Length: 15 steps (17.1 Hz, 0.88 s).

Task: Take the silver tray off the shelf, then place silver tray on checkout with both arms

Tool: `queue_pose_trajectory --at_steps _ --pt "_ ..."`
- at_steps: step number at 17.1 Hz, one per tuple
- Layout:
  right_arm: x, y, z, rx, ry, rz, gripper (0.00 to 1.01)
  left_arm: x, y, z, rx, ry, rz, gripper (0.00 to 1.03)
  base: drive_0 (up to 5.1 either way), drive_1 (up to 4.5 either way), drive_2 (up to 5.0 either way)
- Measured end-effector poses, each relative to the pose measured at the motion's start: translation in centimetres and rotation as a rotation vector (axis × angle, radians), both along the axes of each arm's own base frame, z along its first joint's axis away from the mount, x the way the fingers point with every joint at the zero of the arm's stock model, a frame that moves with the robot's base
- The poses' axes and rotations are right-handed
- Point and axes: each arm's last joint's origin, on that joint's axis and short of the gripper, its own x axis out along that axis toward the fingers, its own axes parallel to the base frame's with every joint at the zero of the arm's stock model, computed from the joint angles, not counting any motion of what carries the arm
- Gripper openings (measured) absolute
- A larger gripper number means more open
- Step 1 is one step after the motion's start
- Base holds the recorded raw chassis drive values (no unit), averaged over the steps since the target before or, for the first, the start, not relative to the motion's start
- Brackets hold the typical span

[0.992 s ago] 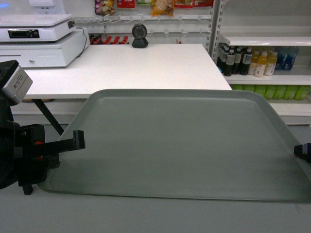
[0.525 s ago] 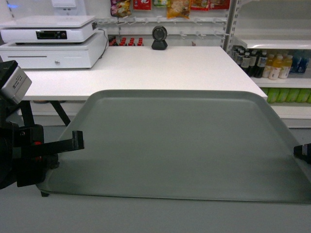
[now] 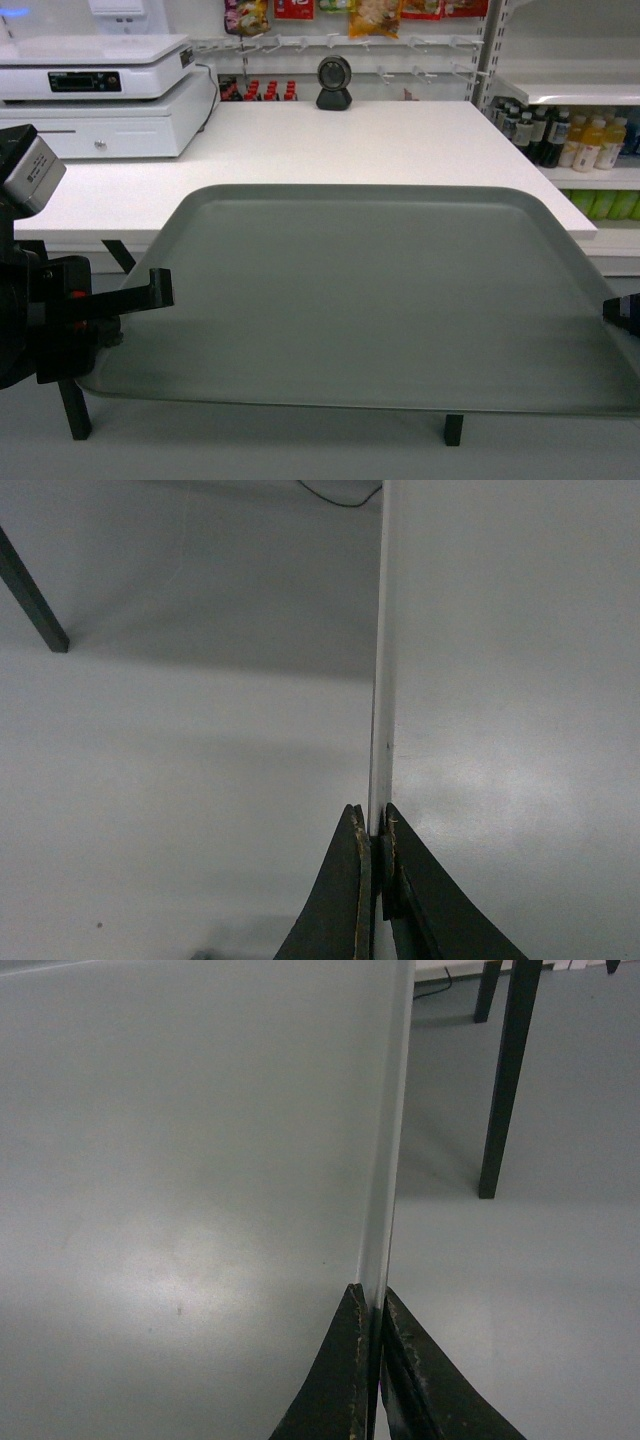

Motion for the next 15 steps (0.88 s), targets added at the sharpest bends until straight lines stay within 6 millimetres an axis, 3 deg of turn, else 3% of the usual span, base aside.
queue_pose_trajectory --at_steps 15 --pt "0.02 0.00 0.03 0.001 -0.004 0.000 0.02 0.04 -0.01 0.04 -0.002 -0.005 0.000 0.03 0.0 4.33 -4.3"
